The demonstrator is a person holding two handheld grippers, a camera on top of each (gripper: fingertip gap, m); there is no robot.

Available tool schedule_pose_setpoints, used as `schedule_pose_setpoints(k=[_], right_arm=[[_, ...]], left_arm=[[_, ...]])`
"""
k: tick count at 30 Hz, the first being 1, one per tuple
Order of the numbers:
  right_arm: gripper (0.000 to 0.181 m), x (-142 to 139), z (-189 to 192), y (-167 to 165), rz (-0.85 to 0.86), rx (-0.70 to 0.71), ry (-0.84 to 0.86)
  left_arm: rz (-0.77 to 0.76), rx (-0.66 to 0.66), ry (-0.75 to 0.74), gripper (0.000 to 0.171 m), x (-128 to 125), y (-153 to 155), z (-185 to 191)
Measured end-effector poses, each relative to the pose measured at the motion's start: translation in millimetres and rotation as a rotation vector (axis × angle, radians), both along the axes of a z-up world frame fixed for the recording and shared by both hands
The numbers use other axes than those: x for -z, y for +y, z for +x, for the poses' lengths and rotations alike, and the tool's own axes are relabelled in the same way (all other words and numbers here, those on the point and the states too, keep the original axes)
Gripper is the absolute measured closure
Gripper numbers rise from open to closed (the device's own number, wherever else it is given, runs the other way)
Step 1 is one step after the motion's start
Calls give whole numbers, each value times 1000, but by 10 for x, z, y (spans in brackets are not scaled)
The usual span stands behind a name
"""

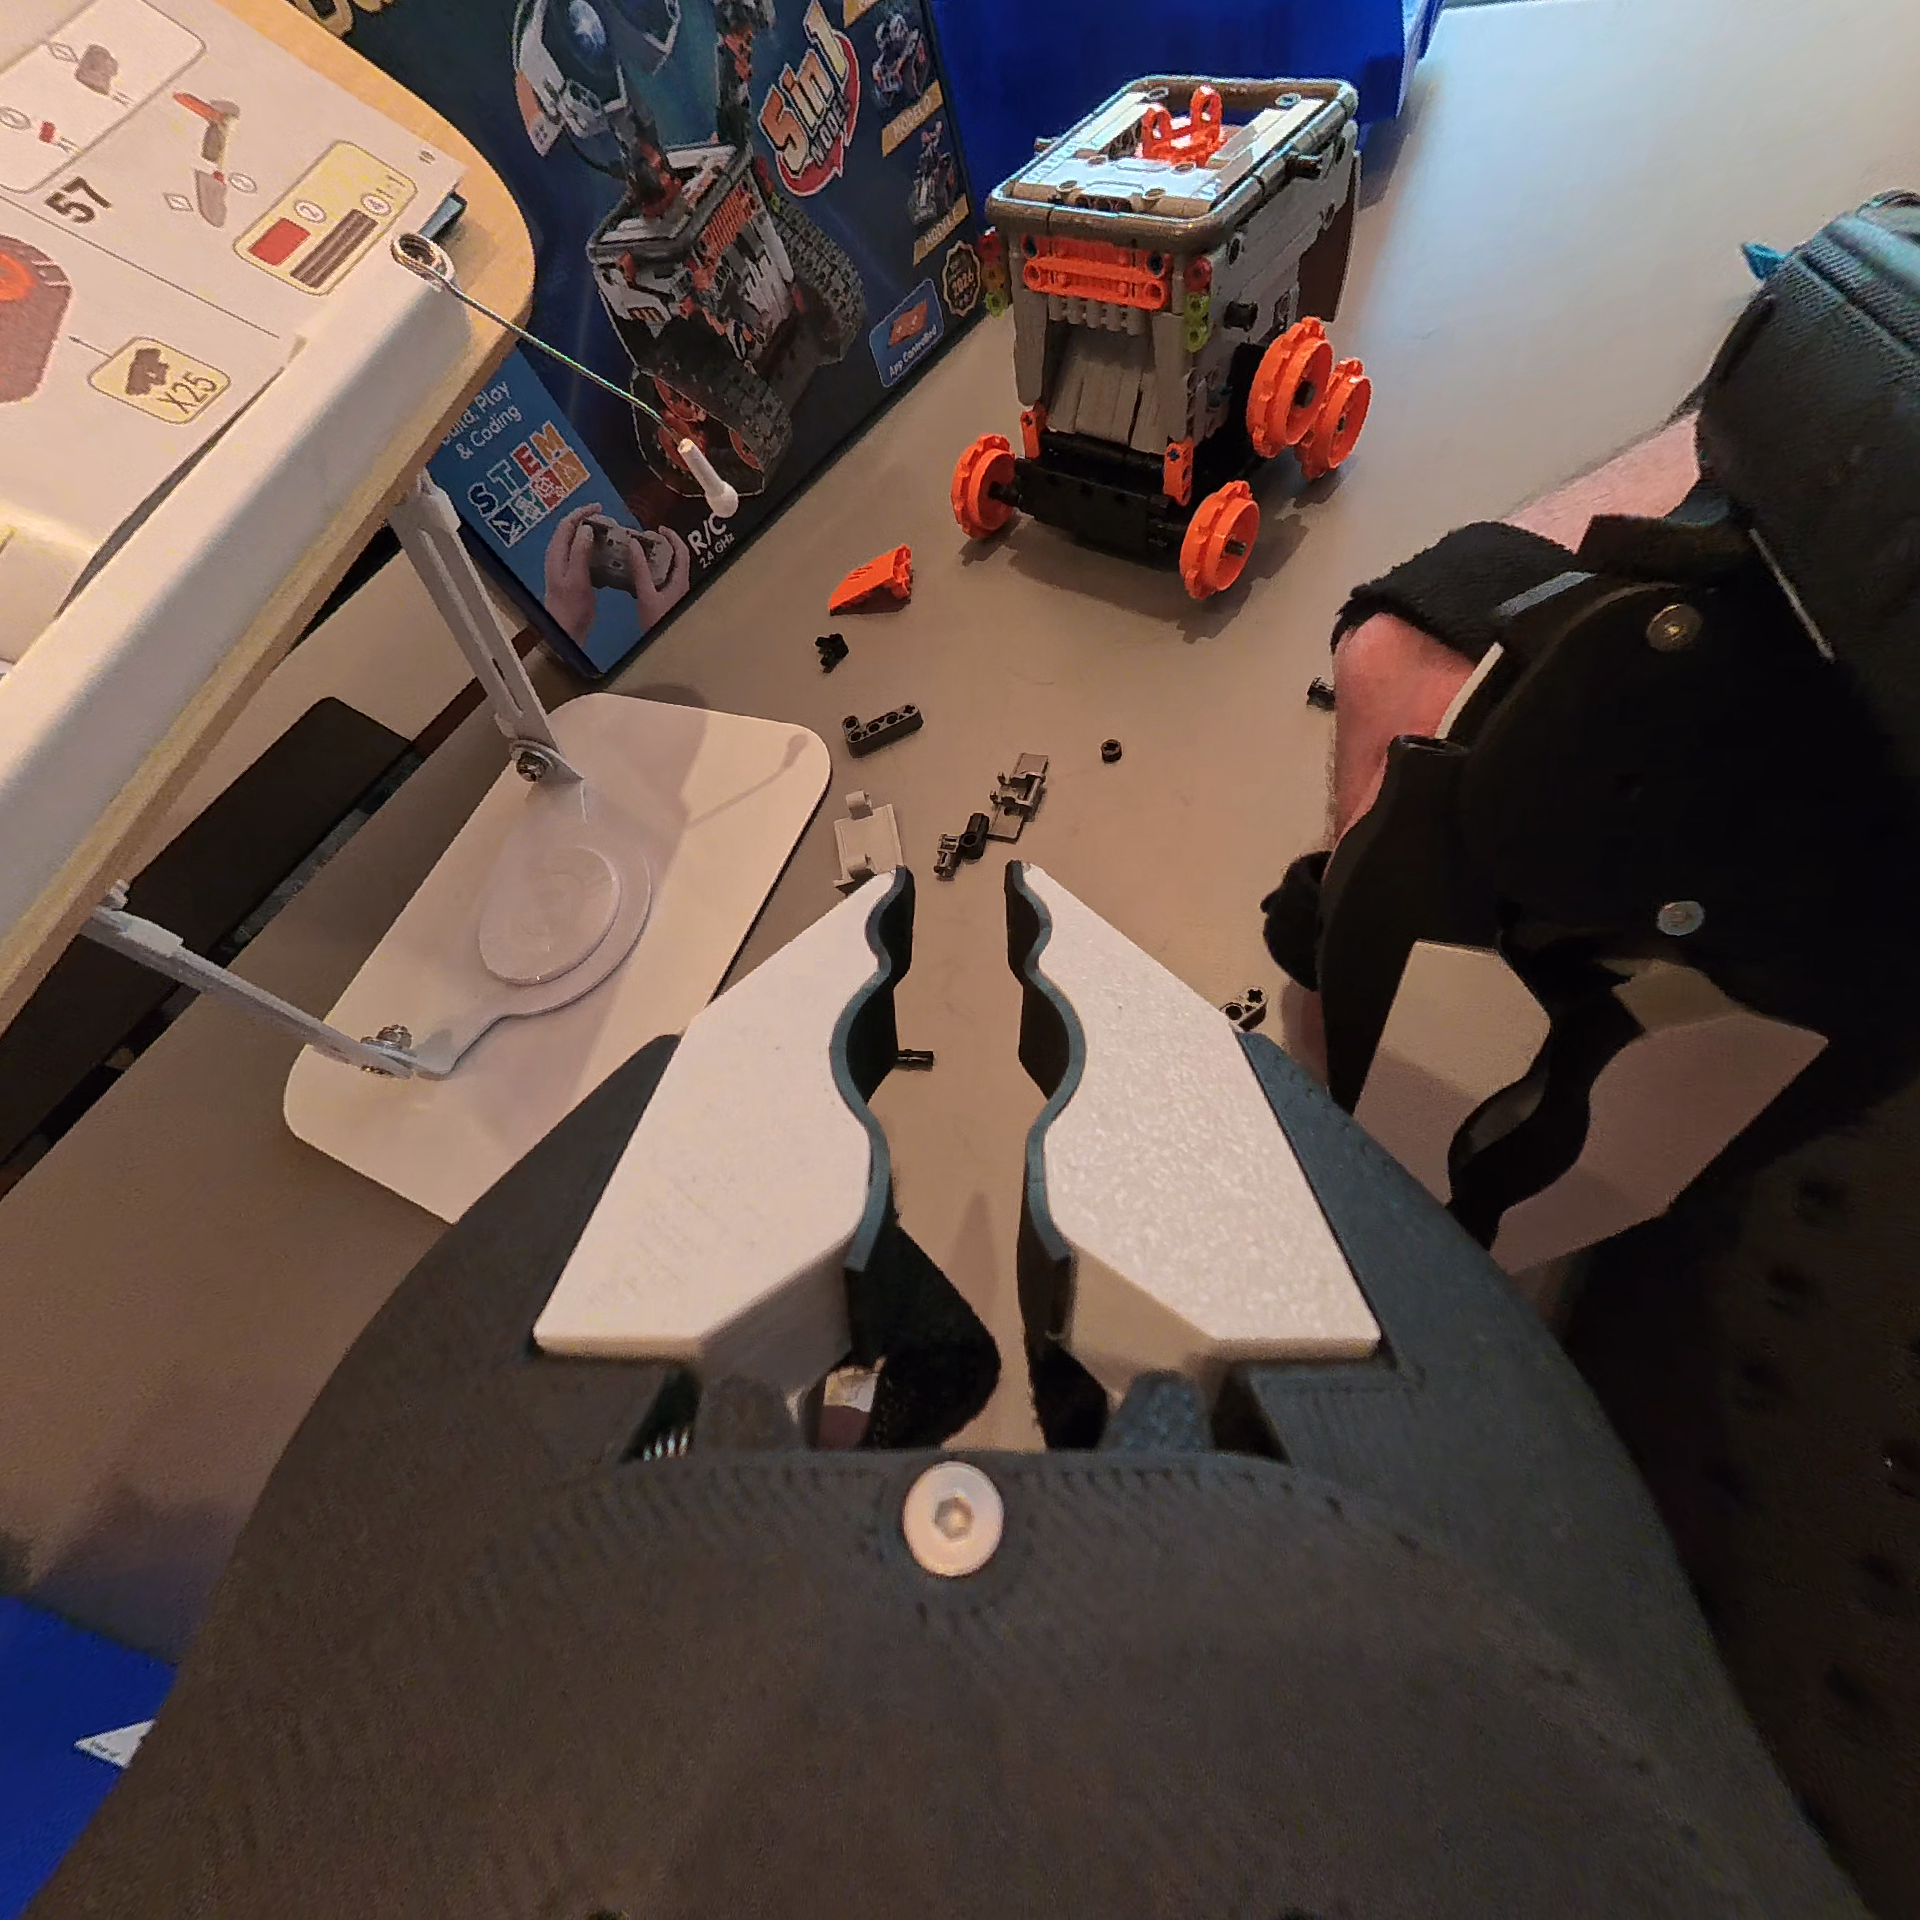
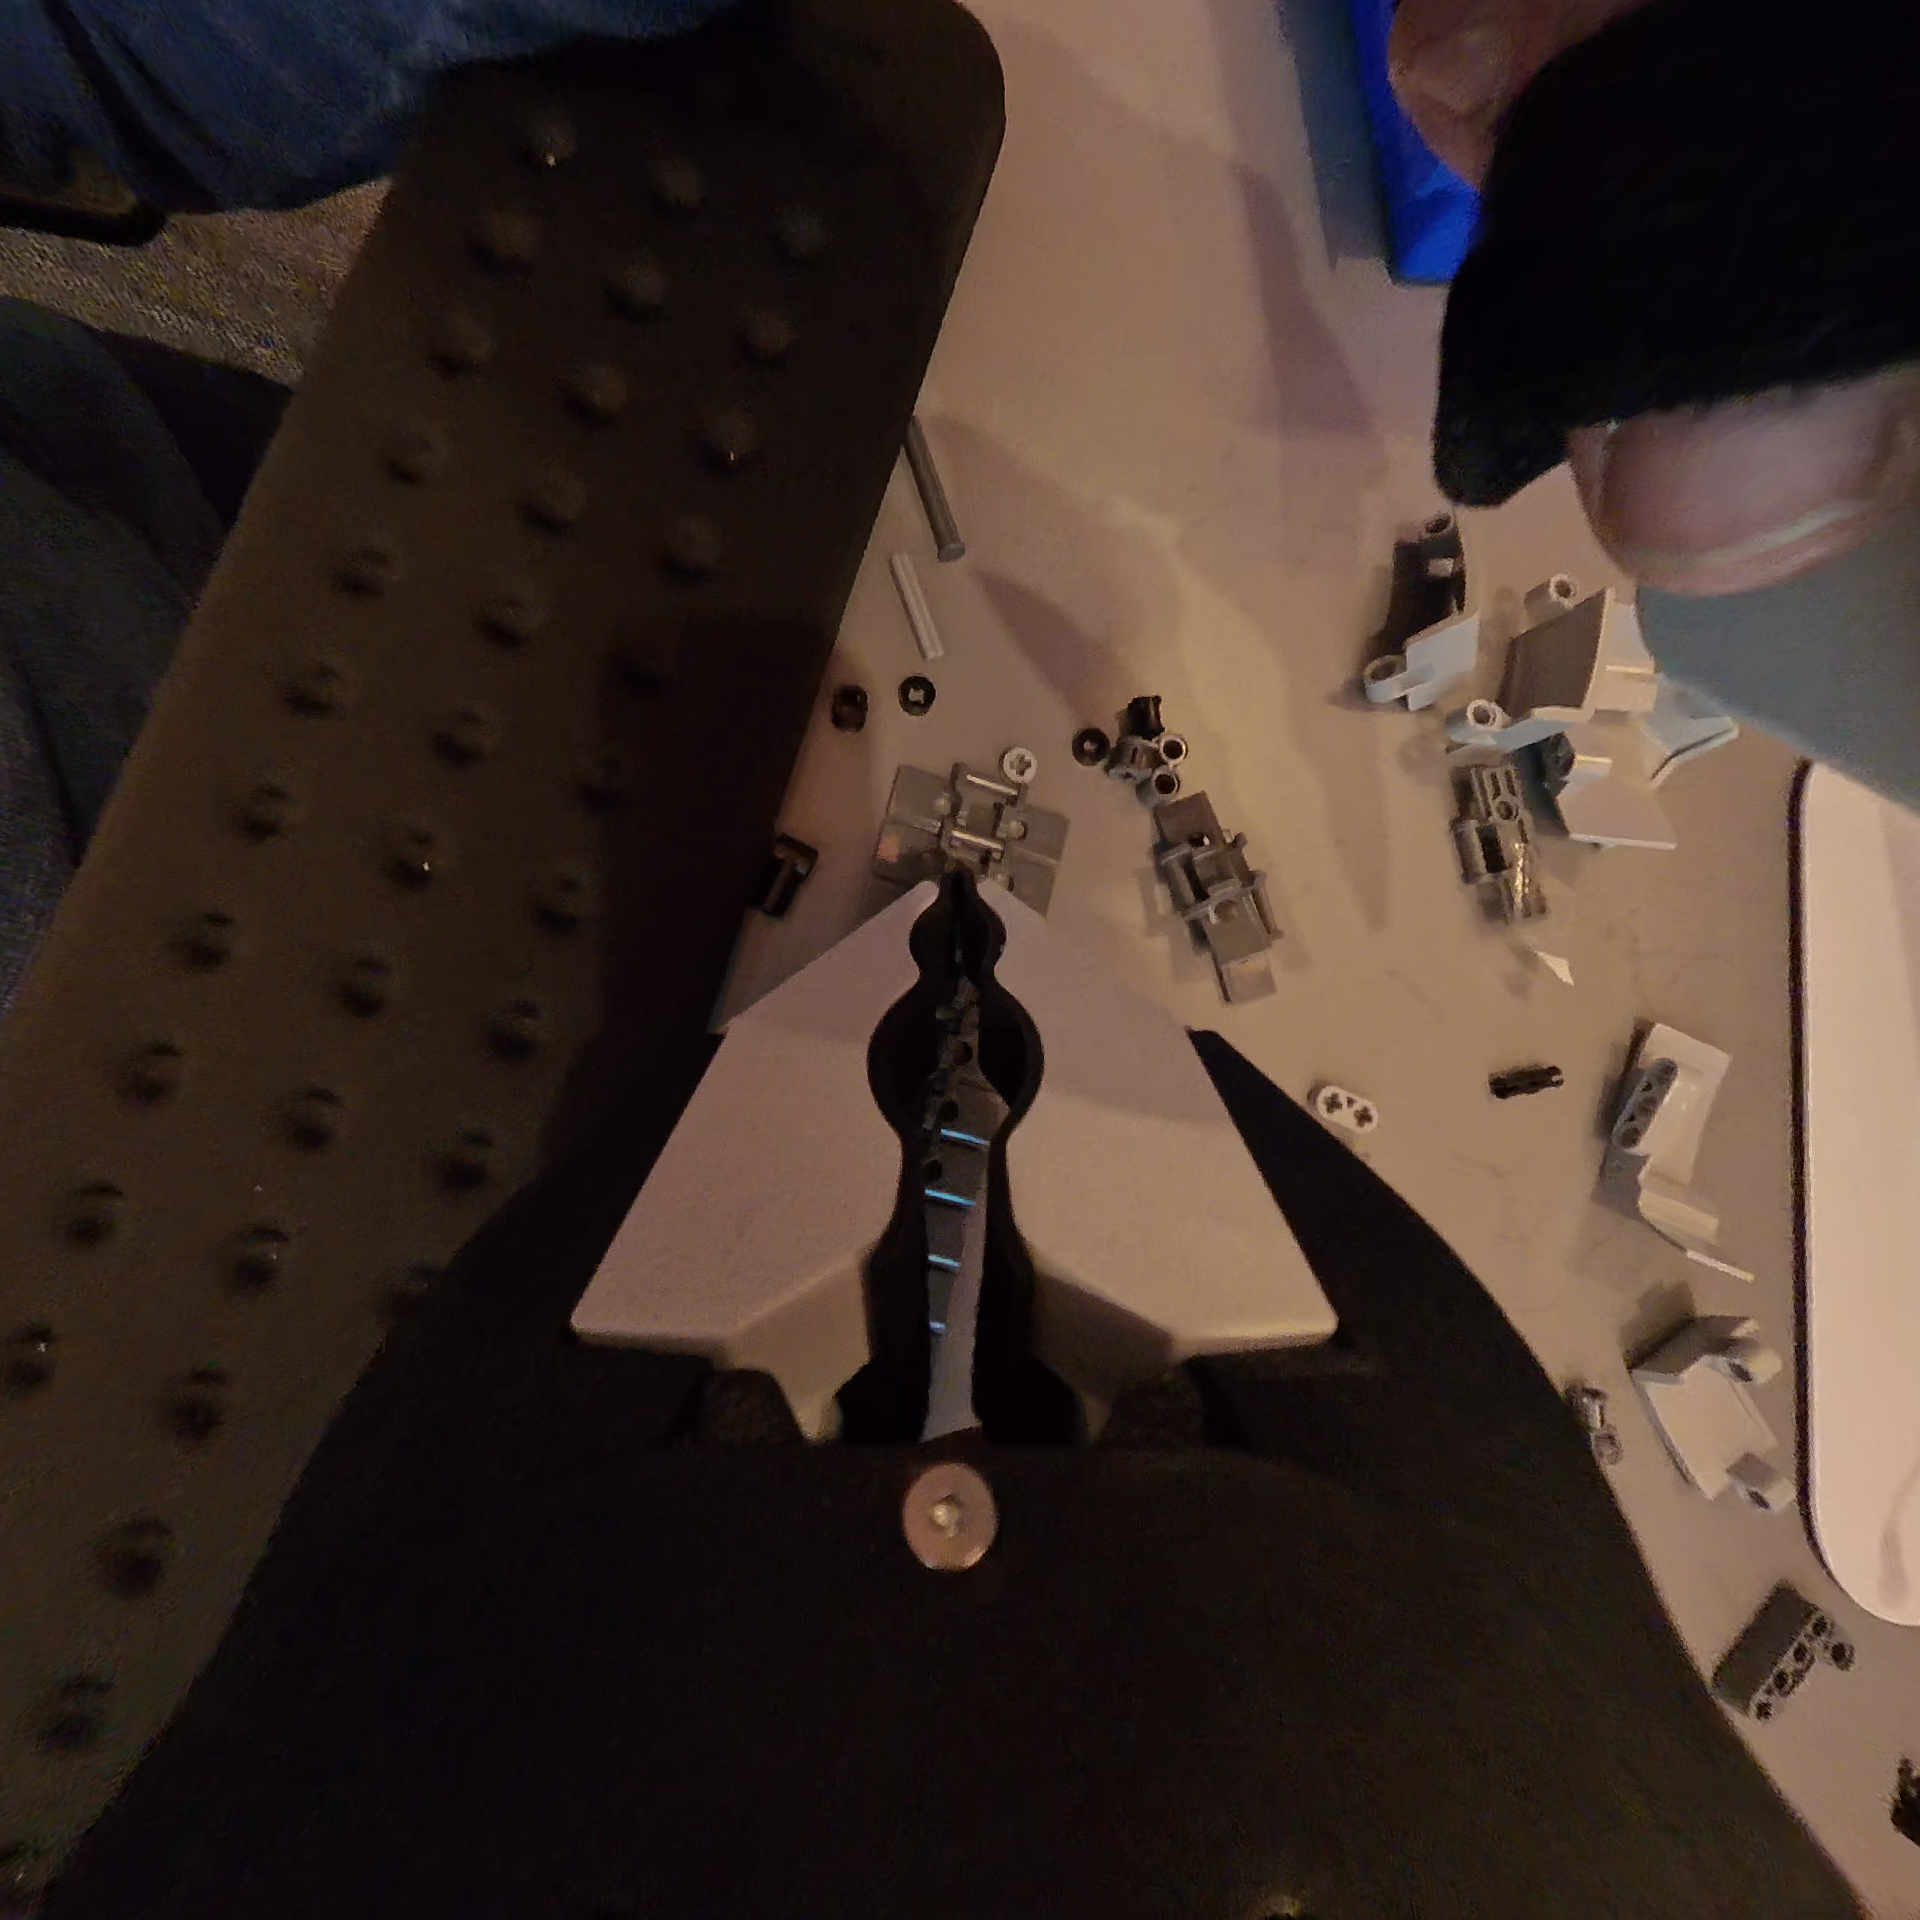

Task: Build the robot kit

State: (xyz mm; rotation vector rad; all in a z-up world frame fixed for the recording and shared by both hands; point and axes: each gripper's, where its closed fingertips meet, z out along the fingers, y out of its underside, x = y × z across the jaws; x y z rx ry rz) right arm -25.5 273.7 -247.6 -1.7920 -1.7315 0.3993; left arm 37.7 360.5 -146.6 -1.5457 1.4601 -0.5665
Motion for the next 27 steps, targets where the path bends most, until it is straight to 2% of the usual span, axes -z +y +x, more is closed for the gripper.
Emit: schedule_pose_setpoints(k=[7,13,17,21,24,27], right_arm=[[181,55,-94,16,10,-15,-18],[181,-60,-182,74,30,-3,36],[181,57,-242,58,17,-23,-1],[181,-130,-134,287,49,87,48],[173,-218,32,510,76,156,72],[155,-134,100,599,72,149,36]], left_arm=[[0,-8,-8,155,-18,17,-14],[0,-18,-20,155,-41,38,-23],[2,-31,-33,155,-65,66,-40],[4,-50,-56,155,-114,108,-72],[5,-62,-71,155,-143,138,-89],[6,-74,-78,155,-152,167,-103]])
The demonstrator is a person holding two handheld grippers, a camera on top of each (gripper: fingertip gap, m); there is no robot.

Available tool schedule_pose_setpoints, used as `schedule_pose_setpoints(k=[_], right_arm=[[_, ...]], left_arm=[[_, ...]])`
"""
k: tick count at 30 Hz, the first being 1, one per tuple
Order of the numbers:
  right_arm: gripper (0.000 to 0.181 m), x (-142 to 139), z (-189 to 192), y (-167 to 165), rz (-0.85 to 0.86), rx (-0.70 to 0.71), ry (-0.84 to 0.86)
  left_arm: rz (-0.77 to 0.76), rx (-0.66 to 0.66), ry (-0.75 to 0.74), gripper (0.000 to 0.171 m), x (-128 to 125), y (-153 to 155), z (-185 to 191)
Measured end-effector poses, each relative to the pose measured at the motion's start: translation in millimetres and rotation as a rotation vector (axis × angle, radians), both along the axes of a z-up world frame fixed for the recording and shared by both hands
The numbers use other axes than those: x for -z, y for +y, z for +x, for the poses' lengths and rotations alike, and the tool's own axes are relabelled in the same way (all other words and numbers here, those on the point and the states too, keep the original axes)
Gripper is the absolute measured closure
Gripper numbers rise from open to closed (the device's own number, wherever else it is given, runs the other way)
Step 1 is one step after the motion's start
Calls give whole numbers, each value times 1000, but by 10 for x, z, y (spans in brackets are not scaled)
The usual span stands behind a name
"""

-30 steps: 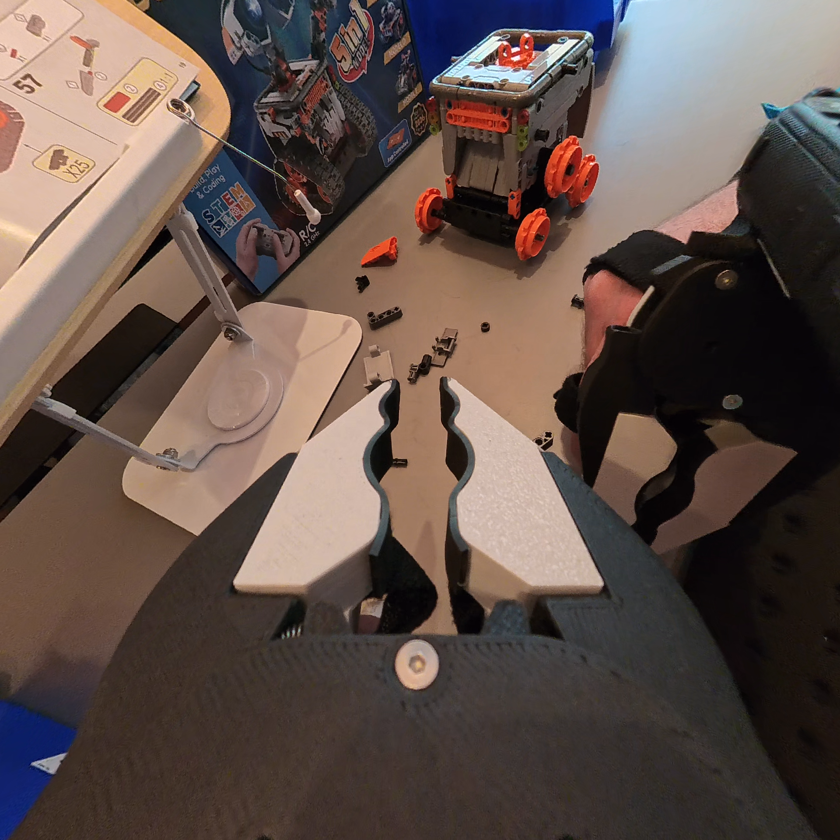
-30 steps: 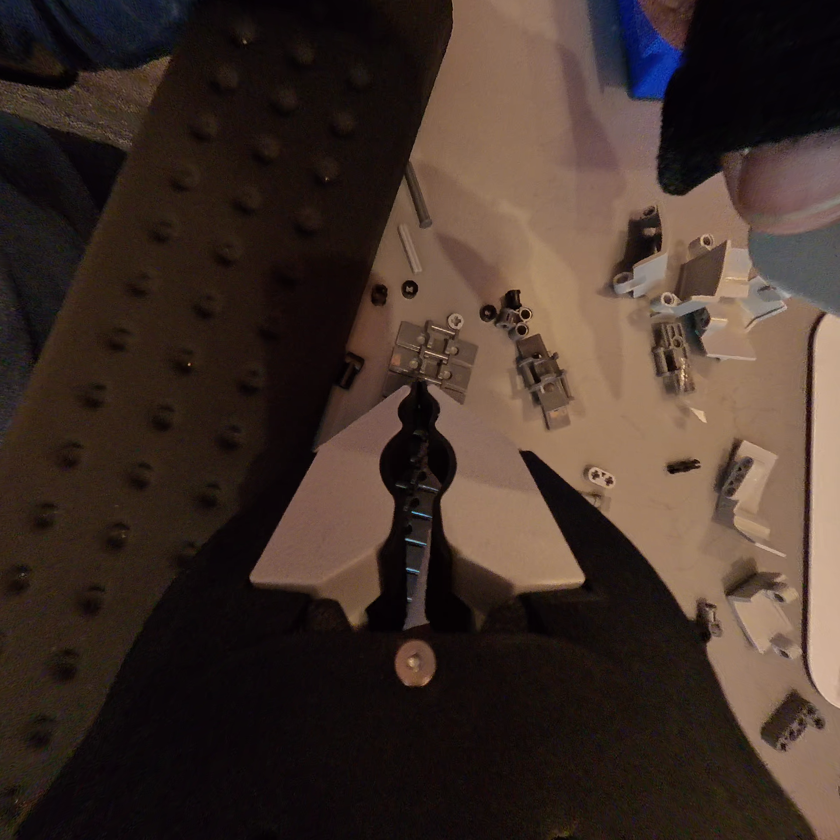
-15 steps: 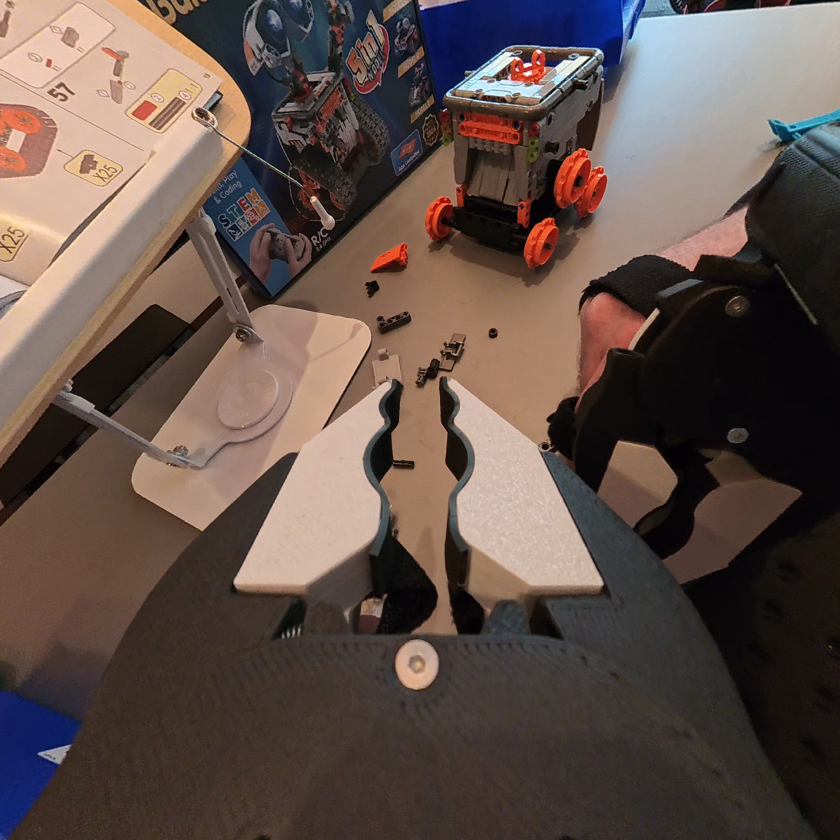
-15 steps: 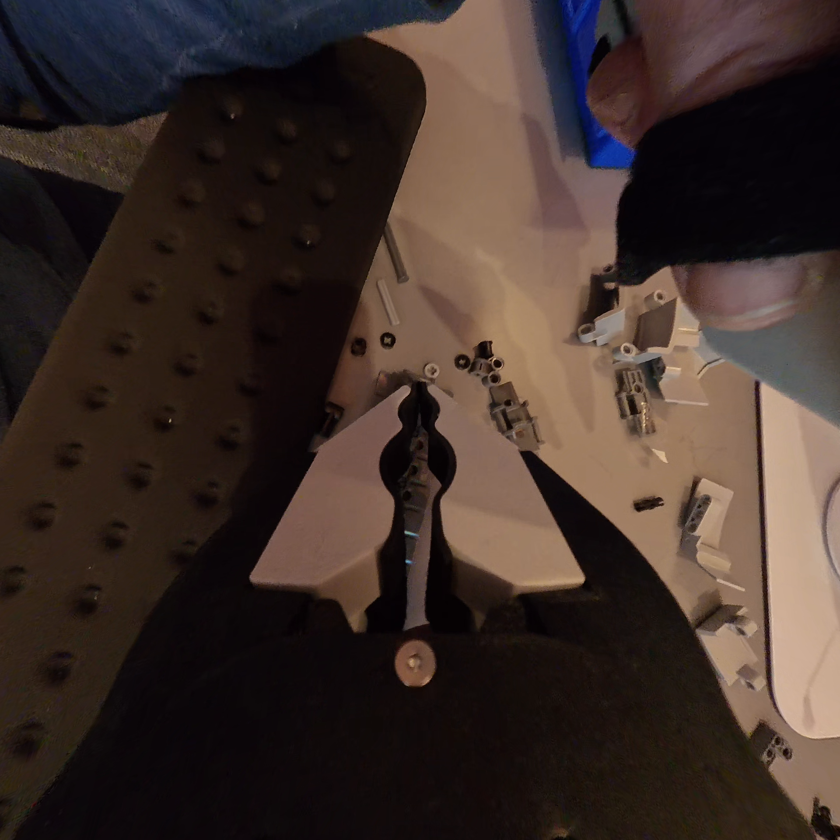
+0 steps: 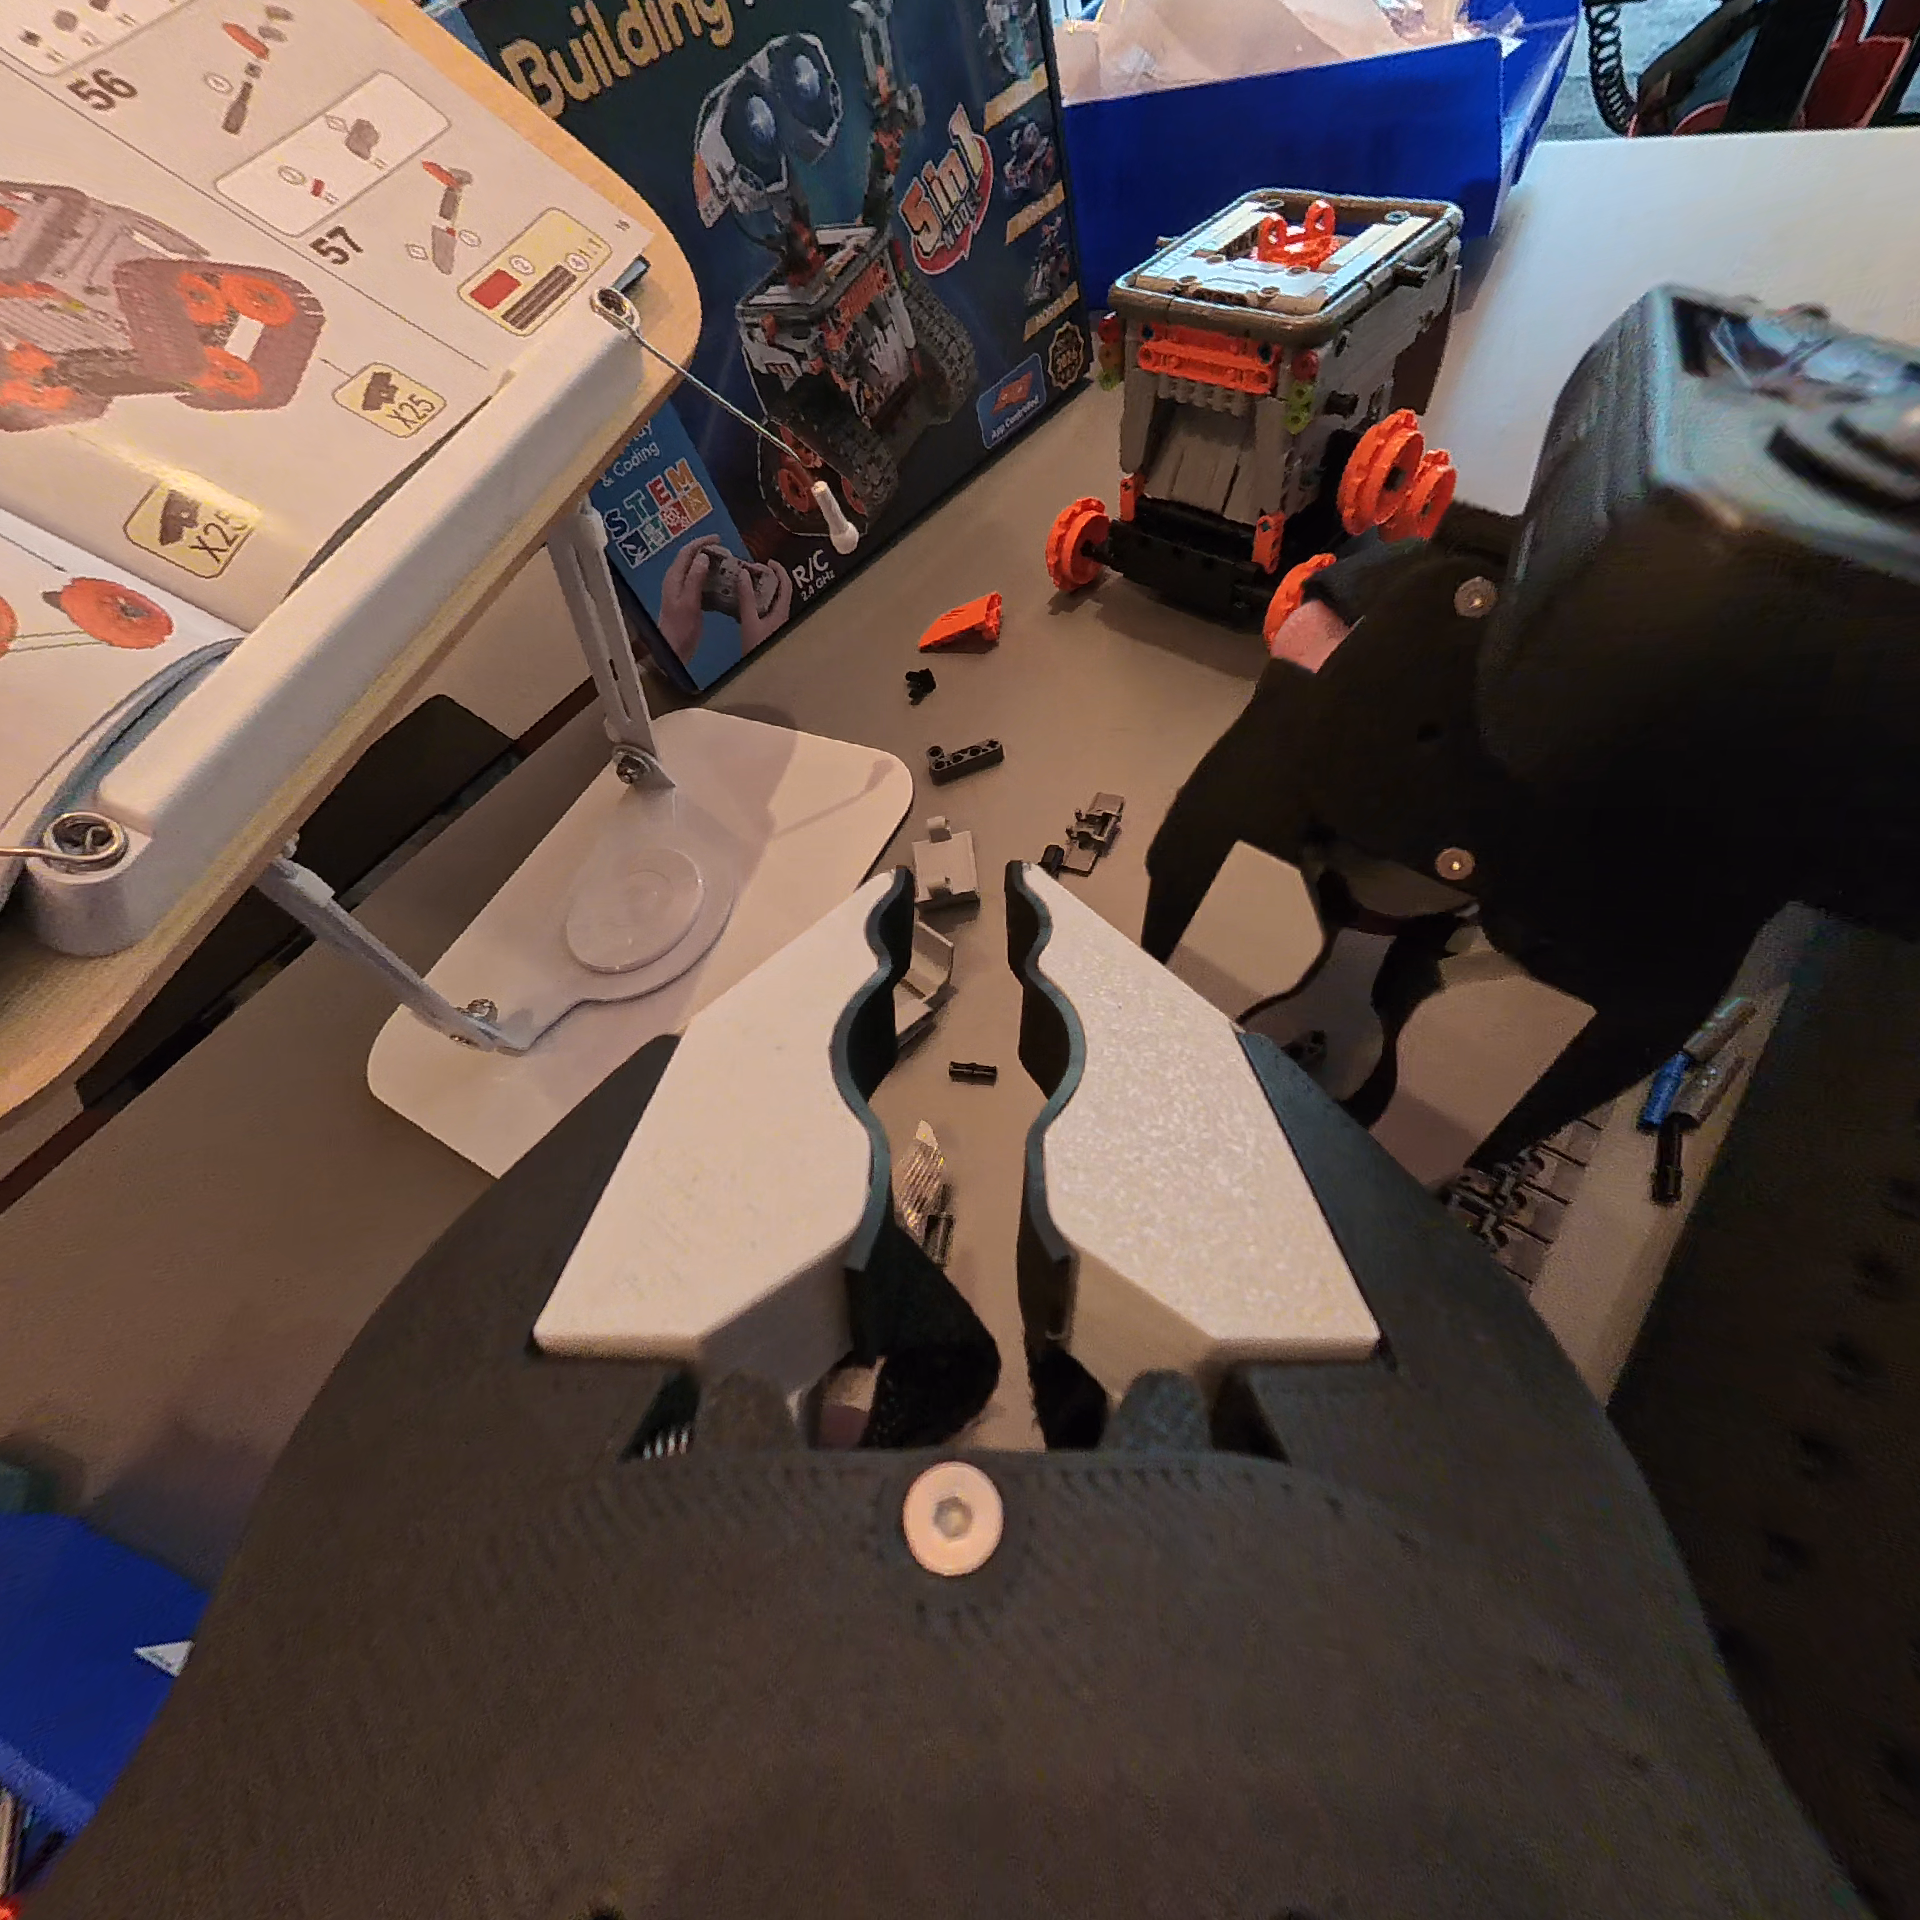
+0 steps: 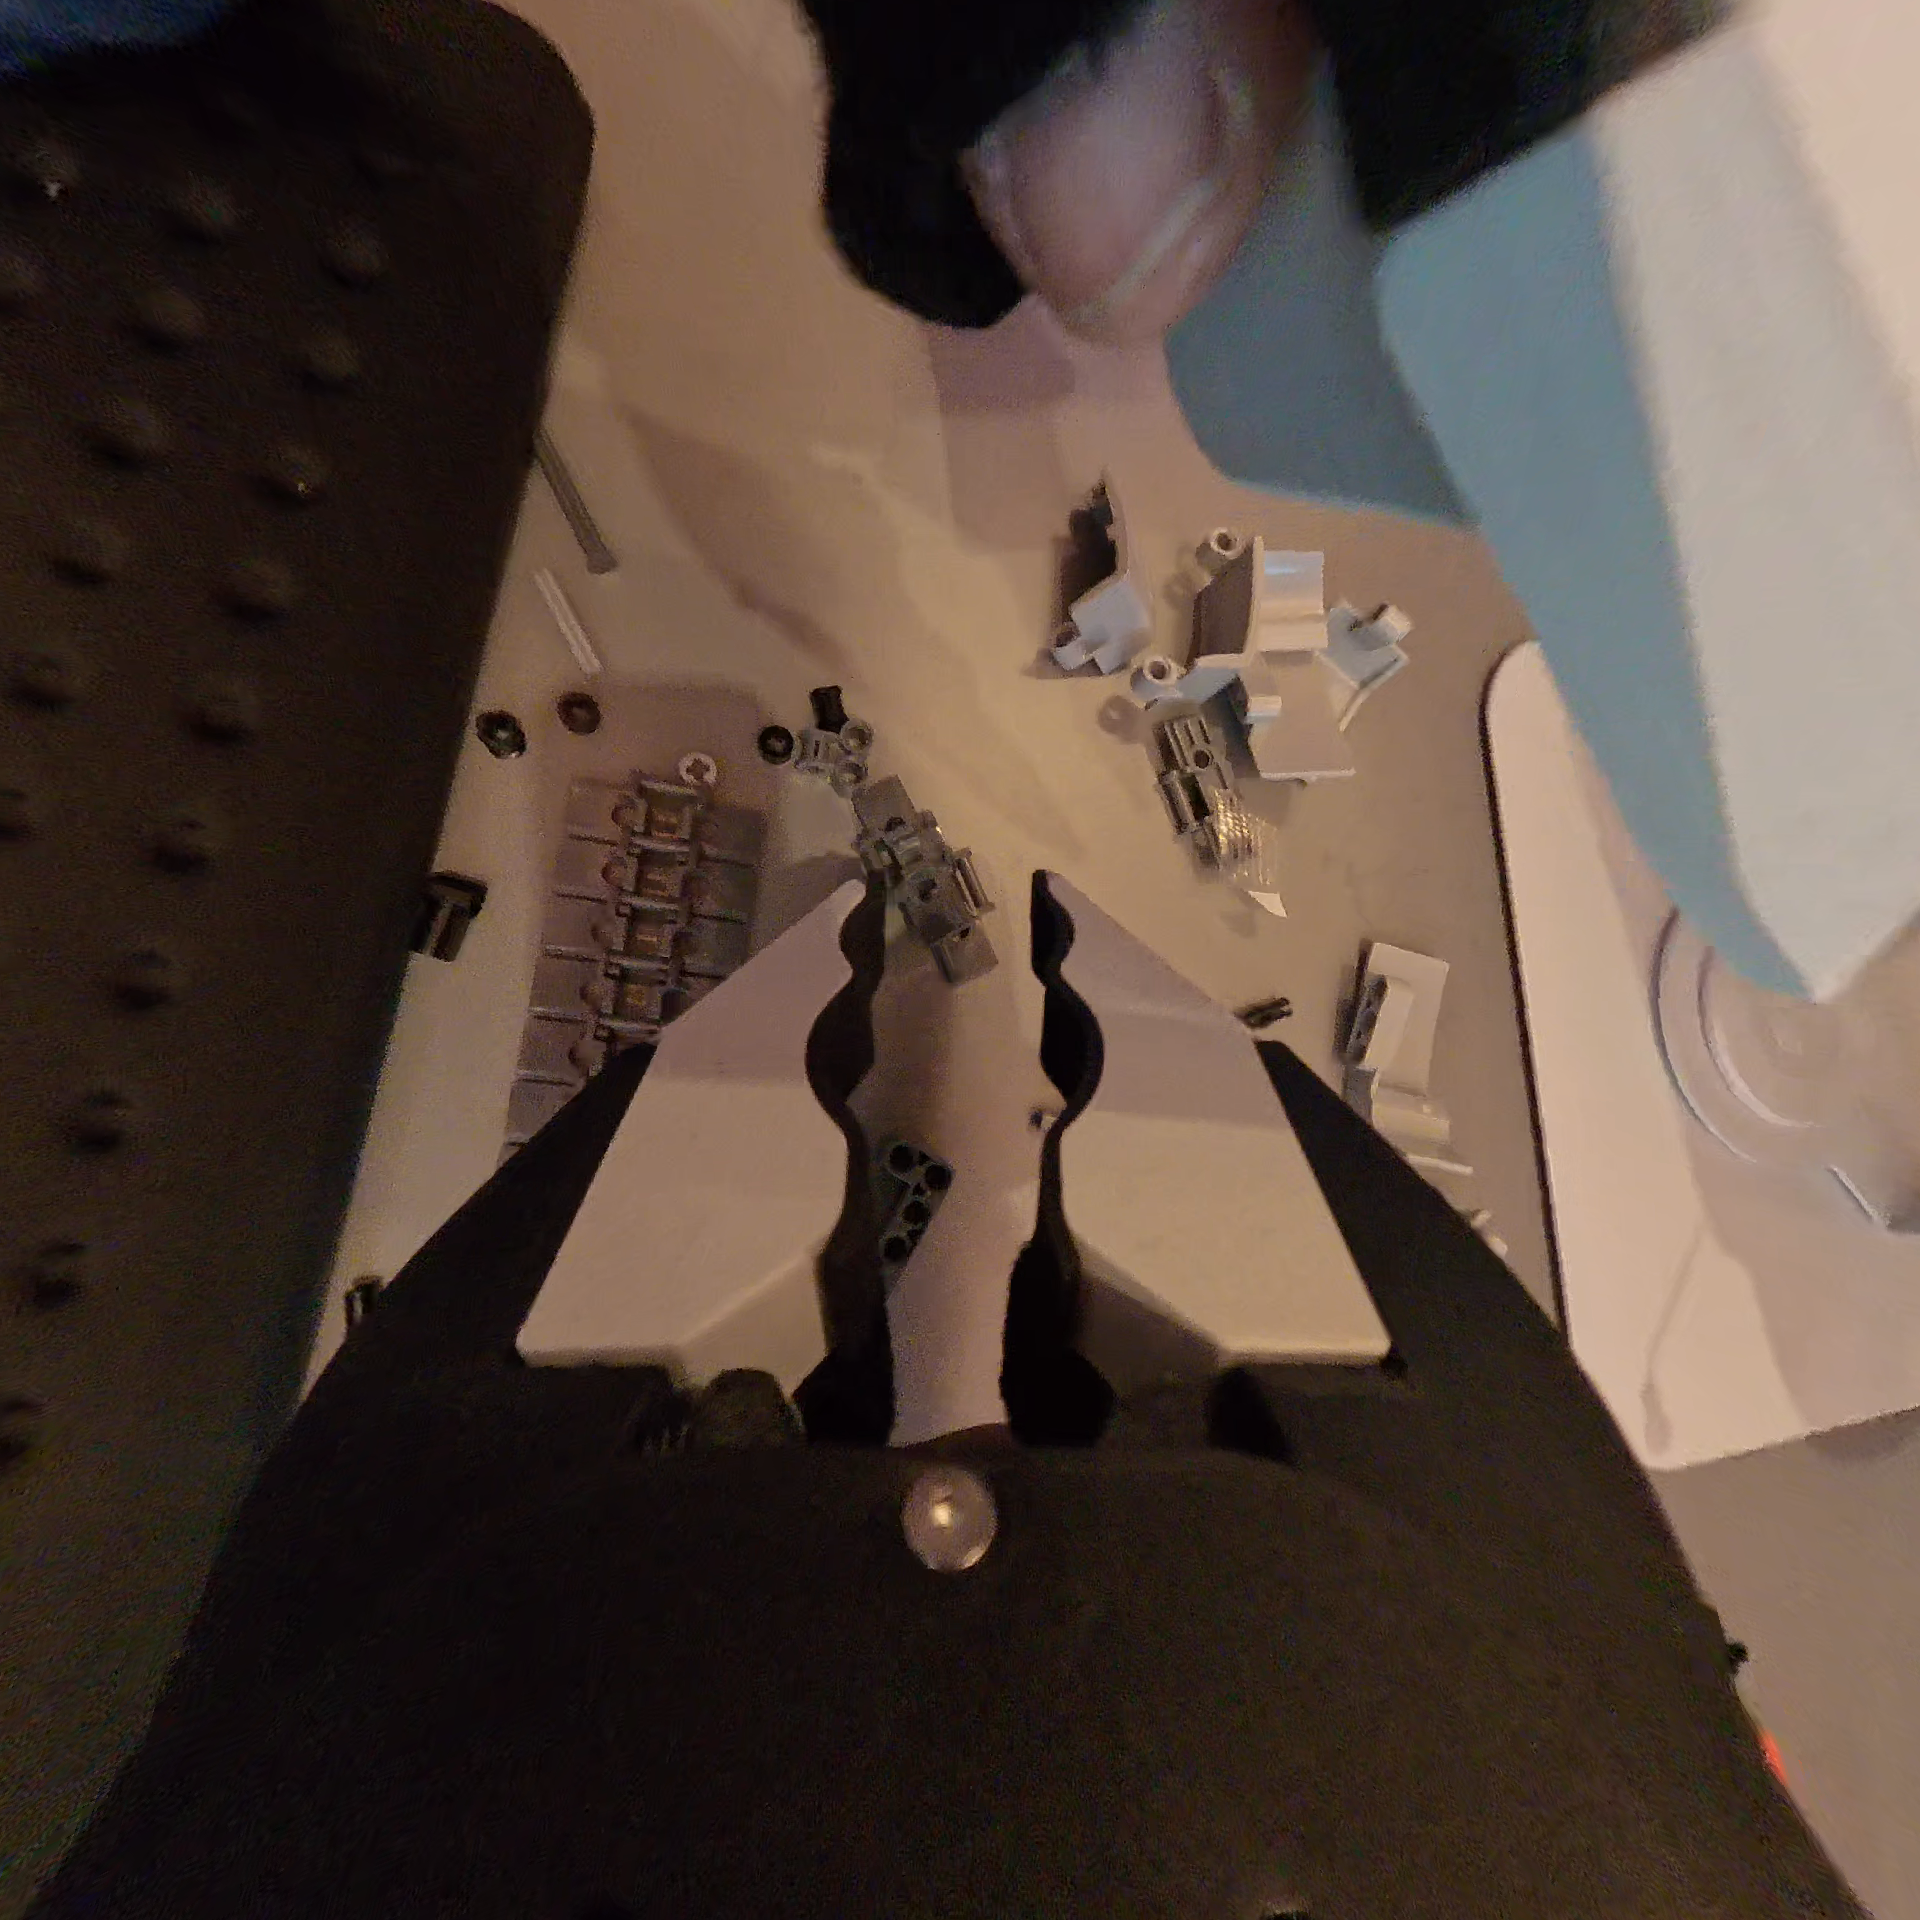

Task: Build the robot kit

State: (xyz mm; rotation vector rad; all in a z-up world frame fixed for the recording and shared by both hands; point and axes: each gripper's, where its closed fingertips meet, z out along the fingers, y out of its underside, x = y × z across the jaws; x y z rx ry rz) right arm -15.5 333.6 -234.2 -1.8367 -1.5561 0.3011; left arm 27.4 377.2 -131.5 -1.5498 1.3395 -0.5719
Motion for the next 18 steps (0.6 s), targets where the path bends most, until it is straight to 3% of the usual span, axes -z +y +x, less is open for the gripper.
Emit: schedule_pose_setpoints(k=[3,6,14,18], right_arm=[[152,159,14,28,8,-25,-81],[166,235,-13,57,22,-35,-99],[166,156,35,51,89,-47,-97],[166,54,254,-26,145,-21,-118]], left_arm=[[-3,-8,2,155,13,18,-14],[-1,-12,5,154,18,29,-24],[-10,-14,30,155,95,51,-35],[-36,21,63,153,199,-10,-20]])
